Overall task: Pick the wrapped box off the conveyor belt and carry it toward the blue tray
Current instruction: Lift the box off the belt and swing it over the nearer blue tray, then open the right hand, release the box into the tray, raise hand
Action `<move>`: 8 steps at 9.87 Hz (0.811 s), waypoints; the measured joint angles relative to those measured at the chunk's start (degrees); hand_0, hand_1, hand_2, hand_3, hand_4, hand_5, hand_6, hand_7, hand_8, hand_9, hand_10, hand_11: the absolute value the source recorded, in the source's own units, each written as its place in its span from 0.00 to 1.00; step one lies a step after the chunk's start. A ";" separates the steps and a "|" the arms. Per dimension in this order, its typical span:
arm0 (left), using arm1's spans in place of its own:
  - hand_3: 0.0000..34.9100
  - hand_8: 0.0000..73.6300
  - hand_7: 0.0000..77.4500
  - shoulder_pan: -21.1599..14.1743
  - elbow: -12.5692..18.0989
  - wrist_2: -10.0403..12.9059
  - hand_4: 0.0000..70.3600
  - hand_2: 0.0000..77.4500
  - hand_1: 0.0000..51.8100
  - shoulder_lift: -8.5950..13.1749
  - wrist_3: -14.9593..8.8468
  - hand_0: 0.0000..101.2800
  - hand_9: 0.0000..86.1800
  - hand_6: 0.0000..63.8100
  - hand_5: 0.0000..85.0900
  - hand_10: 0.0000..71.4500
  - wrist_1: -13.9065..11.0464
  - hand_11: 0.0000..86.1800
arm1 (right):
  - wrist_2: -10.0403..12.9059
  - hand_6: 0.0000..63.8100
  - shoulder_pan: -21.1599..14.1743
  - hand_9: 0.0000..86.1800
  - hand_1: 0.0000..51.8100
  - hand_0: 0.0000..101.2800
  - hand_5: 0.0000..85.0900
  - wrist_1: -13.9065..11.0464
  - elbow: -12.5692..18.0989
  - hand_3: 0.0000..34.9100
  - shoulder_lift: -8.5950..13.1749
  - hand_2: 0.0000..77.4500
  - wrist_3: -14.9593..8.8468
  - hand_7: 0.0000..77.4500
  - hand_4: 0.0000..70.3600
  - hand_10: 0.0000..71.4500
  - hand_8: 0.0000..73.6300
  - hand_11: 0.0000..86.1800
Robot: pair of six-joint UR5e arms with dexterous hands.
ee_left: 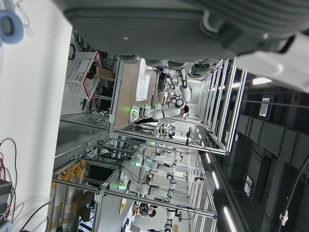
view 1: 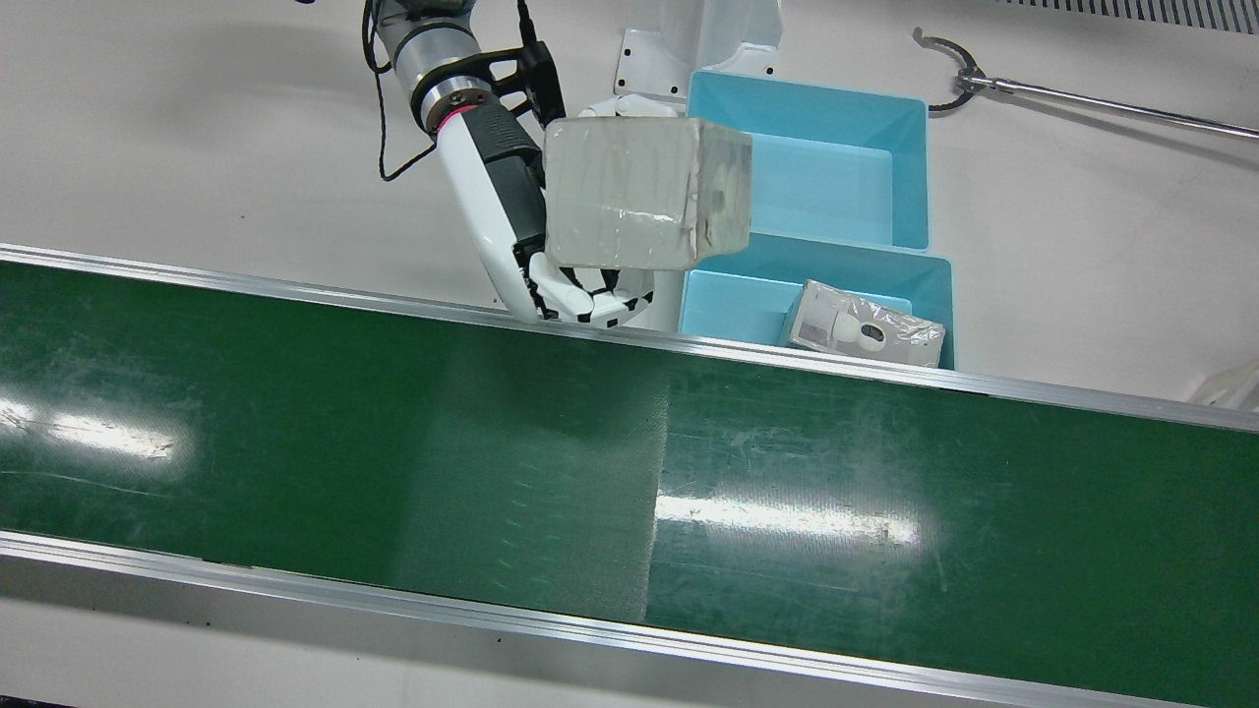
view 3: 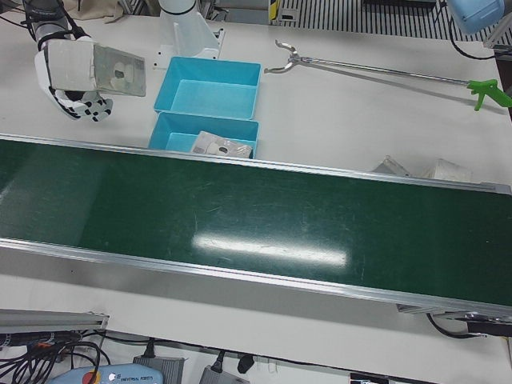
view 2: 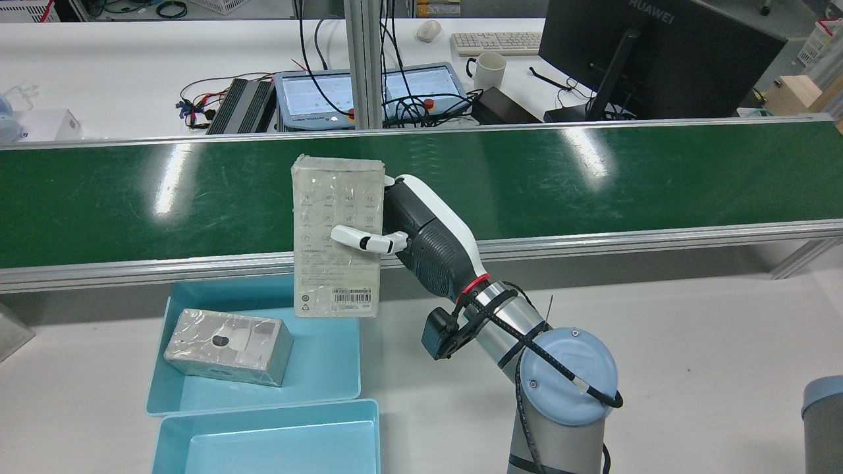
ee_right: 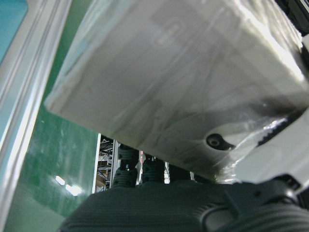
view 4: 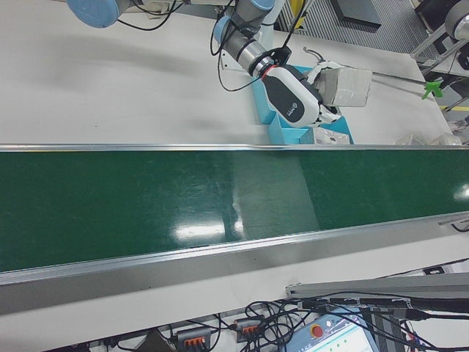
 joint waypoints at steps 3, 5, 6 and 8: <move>0.00 0.01 0.01 0.00 0.00 0.00 0.00 0.01 0.00 0.00 0.00 0.00 0.00 0.01 0.01 0.01 0.00 0.01 | -0.33 0.48 -1.73 0.53 0.03 0.46 0.81 0.04 -1.18 0.00 -1.09 0.53 -0.42 0.89 0.24 0.31 0.59 0.49; 0.00 0.01 0.01 0.00 0.00 0.00 0.00 0.01 0.00 0.00 0.00 0.00 0.01 0.01 0.01 0.00 0.00 0.01 | -1.86 0.36 -1.88 0.41 0.09 0.47 0.81 0.10 -2.03 0.00 -1.27 0.51 -0.39 0.99 0.22 0.11 0.46 0.38; 0.00 0.01 0.01 0.00 0.00 0.00 0.00 0.01 0.00 0.00 0.00 0.00 0.01 0.01 0.01 0.00 0.00 0.01 | -2.41 0.05 -1.93 0.18 0.23 0.46 0.71 0.12 -2.31 0.10 -1.33 0.46 -0.38 0.98 0.07 0.00 0.16 0.08; 0.00 0.01 0.01 0.00 0.00 0.00 0.00 0.01 0.00 0.00 0.00 0.00 0.00 0.01 0.01 0.00 0.00 0.01 | -2.79 0.00 -2.00 0.02 0.28 0.43 0.41 0.13 -2.57 0.38 -1.37 0.41 -0.33 0.13 0.00 0.00 0.00 0.01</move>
